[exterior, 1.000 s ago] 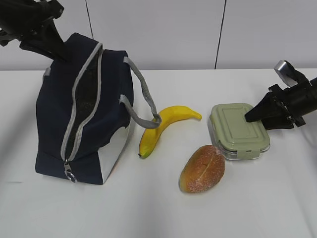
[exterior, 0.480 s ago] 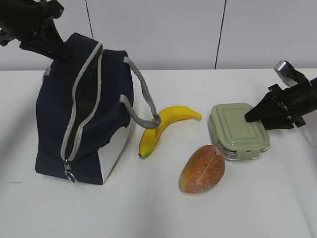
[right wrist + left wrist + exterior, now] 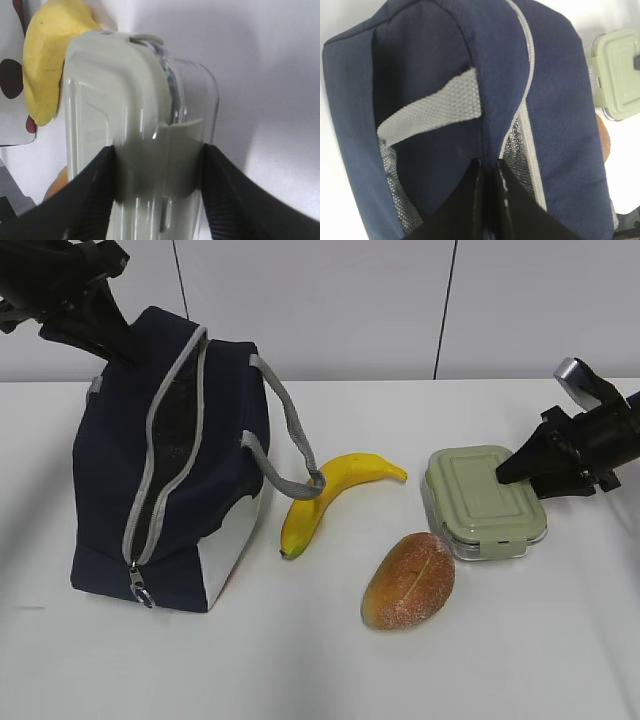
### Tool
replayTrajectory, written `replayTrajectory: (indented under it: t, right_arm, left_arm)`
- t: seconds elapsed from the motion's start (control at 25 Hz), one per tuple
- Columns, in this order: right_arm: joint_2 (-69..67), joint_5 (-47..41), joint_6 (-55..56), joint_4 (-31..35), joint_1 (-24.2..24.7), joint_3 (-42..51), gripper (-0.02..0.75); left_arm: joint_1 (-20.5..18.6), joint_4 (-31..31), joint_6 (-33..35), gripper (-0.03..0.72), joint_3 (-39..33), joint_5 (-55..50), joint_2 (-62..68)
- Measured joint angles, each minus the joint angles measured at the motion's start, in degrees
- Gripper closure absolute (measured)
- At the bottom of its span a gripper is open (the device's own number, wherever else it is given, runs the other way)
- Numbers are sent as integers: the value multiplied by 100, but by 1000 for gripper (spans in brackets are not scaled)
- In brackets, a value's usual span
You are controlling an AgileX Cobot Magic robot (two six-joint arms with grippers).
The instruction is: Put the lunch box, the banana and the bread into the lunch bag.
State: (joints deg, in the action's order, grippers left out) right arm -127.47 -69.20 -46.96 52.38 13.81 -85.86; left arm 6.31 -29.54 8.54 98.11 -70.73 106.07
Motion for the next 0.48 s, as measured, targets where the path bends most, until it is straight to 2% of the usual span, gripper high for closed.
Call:
replayTrajectory:
  t: [0.48]
  right_arm:
    - [295,200,133,-114,0,11,342]
  left_arm:
    - [0,0,0,700,0,0,0]
